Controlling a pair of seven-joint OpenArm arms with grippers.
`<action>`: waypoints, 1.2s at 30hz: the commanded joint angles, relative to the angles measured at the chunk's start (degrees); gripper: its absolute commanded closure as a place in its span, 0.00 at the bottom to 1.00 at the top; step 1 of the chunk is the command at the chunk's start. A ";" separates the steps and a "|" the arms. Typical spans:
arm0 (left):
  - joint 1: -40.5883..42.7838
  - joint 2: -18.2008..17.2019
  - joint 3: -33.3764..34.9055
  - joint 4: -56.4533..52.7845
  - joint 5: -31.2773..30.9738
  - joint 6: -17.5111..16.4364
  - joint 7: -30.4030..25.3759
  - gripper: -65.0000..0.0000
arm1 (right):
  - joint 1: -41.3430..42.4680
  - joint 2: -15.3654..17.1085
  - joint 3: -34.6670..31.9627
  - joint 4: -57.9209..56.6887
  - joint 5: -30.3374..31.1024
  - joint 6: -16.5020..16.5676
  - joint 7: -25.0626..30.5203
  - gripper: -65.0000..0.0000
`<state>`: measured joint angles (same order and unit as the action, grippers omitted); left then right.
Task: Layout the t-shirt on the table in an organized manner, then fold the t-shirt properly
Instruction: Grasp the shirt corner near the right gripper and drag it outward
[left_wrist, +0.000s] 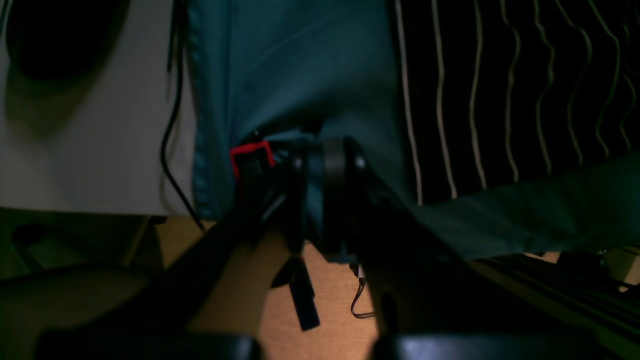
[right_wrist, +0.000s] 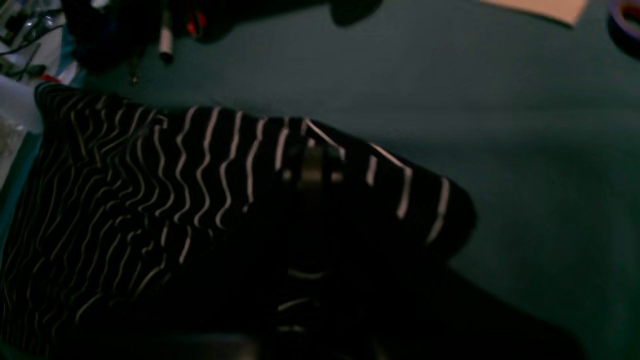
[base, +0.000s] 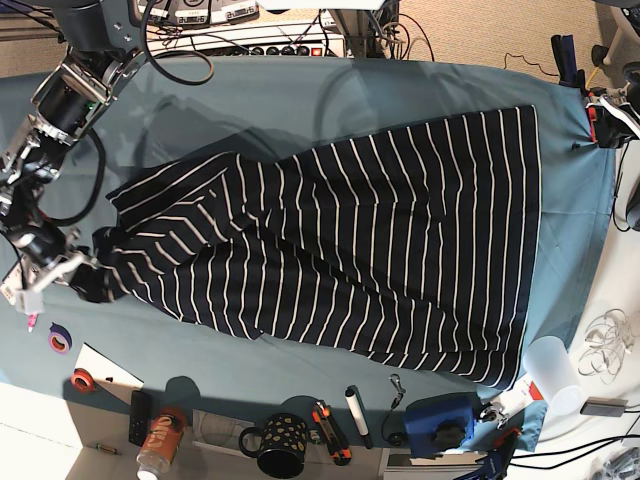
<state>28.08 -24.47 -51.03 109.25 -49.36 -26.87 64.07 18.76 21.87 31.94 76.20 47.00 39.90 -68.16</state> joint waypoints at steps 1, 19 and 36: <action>0.20 -1.11 -0.48 0.90 -0.85 -0.17 -1.03 0.93 | 1.40 1.18 -0.35 0.94 1.55 0.10 0.59 1.00; 0.13 -1.11 -0.48 0.90 -0.85 -0.17 -2.43 0.93 | -3.10 10.38 16.50 3.65 21.66 0.10 -11.84 0.67; -0.13 -1.09 -0.48 0.90 -2.78 -0.22 -2.38 0.93 | -18.23 10.19 -9.25 3.67 0.39 0.10 -2.23 0.67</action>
<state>27.79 -24.45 -51.07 109.25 -51.27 -26.87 62.98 -0.32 30.48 22.06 78.87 46.17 39.94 -71.20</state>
